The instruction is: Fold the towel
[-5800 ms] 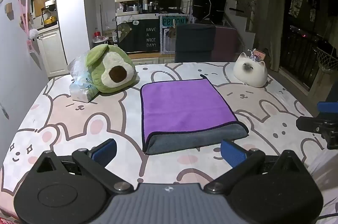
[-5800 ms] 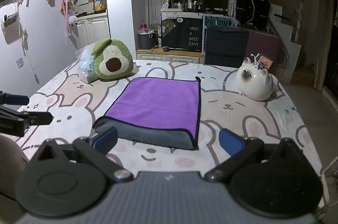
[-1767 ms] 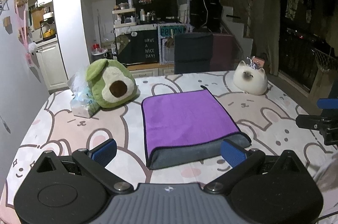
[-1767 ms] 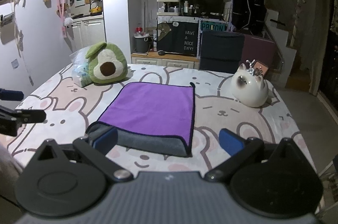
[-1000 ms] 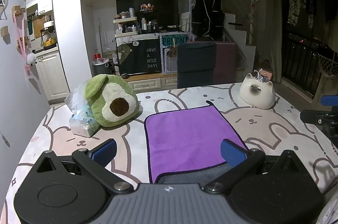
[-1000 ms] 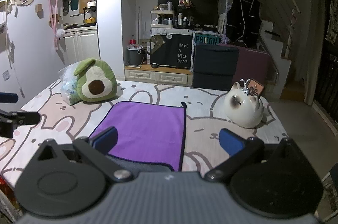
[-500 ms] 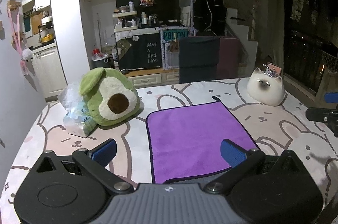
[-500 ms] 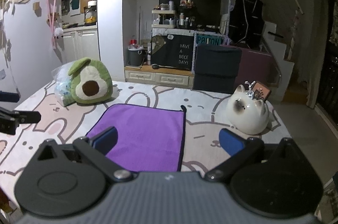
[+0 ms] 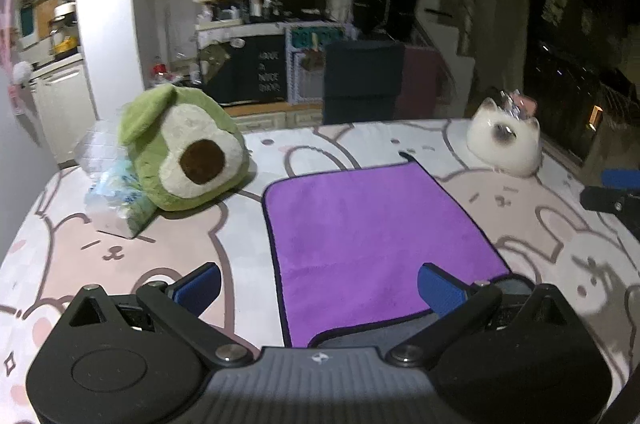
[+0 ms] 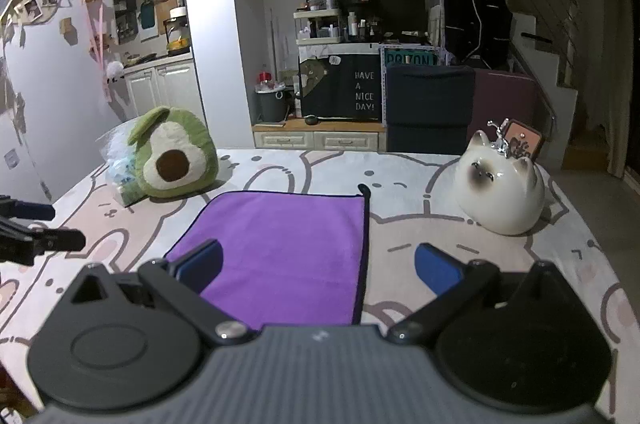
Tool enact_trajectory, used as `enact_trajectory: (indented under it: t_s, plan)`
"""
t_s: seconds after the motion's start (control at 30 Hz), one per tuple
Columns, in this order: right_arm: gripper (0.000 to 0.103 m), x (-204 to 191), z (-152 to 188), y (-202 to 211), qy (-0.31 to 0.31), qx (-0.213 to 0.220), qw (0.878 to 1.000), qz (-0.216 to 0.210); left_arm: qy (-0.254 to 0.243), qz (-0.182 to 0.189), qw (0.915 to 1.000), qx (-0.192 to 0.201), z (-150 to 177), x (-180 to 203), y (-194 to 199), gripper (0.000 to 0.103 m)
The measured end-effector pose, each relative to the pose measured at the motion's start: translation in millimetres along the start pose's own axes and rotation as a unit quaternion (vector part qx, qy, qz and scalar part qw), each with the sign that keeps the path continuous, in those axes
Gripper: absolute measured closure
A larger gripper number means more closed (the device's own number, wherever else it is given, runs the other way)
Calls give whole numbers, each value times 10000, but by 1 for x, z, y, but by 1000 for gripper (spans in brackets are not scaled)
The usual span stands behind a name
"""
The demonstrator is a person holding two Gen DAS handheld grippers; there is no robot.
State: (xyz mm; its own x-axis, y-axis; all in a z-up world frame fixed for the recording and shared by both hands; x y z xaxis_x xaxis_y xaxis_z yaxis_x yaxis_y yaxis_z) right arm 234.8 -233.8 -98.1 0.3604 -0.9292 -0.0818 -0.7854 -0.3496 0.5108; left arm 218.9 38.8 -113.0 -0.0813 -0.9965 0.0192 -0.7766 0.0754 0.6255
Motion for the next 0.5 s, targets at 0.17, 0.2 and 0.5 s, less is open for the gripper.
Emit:
enact_trajectory:
  t_s: [0.17, 0.2, 0.5]
  plan:
    - [0, 11, 12, -27, 158, -263, 9995, 26, 92, 395, 9989, -234, 9, -5, -21, 0]
    - [0, 14, 15, -31, 151, -311, 9994, -31, 144, 474, 9984, -286, 11, -6, -24, 0]
    - [0, 18, 39, -65, 333, -668, 9940, -798, 38, 836, 9943, -668, 29, -19, -48, 0]
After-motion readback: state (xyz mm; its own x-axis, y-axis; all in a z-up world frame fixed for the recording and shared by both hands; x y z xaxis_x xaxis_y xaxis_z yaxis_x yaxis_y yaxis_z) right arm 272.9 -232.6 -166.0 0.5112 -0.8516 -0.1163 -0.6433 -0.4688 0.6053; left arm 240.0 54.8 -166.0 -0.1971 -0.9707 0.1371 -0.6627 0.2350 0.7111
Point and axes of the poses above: each gripper's, at about its wrist camera, not at the fingertips, and y roughly against the way its jaws point, x to its right, z to its underside, the point moved 9 cm from there along -y, roughly the way its jaws point, and after that the axes turned 1 degree about y, right-handed, at the moved point
